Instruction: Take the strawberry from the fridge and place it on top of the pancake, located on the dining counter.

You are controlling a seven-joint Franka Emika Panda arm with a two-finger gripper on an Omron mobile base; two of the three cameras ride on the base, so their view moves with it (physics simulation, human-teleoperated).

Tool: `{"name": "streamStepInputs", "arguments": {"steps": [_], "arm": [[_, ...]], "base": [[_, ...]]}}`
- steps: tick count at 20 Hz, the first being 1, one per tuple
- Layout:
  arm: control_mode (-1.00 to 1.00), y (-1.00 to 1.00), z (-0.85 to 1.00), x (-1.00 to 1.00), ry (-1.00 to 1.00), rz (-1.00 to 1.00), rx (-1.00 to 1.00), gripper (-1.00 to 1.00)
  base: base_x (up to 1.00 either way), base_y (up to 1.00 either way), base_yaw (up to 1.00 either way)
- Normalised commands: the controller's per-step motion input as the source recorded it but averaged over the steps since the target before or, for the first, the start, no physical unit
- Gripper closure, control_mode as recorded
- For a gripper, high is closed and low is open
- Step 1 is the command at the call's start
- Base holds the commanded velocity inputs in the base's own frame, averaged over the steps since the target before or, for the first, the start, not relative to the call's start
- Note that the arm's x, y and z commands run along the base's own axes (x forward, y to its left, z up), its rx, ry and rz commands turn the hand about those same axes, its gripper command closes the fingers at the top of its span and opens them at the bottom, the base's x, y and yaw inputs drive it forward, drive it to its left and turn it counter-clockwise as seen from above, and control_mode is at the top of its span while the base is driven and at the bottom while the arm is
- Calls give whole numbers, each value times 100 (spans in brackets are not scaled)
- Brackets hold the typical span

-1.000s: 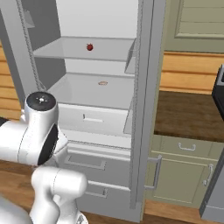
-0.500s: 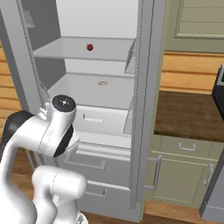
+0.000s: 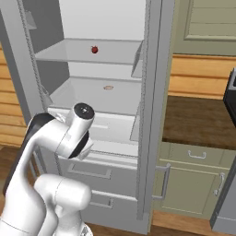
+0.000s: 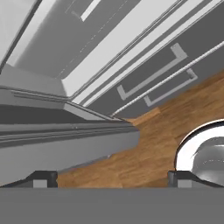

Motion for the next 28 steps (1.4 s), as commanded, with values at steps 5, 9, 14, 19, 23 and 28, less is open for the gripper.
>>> {"name": "streamStepInputs", "arguments": {"steps": [5,9,14,19,23,28], "arm": [[-100,11,-30,54,2,0,10,-100],[-100,14,-22,50,5,0,7,-100],[-100,20,-23,46,5,2,9,-100],[-100,30,-23,41,4,5,10,-100],[-100,32,-22,41,5,5,9,-100],[-100,30,-20,42,6,5,8,-100]], "base": [[0,0,0],[0,0,0],[0,0,0],[0,0,0],[0,0,0],[0,0,0]]}}
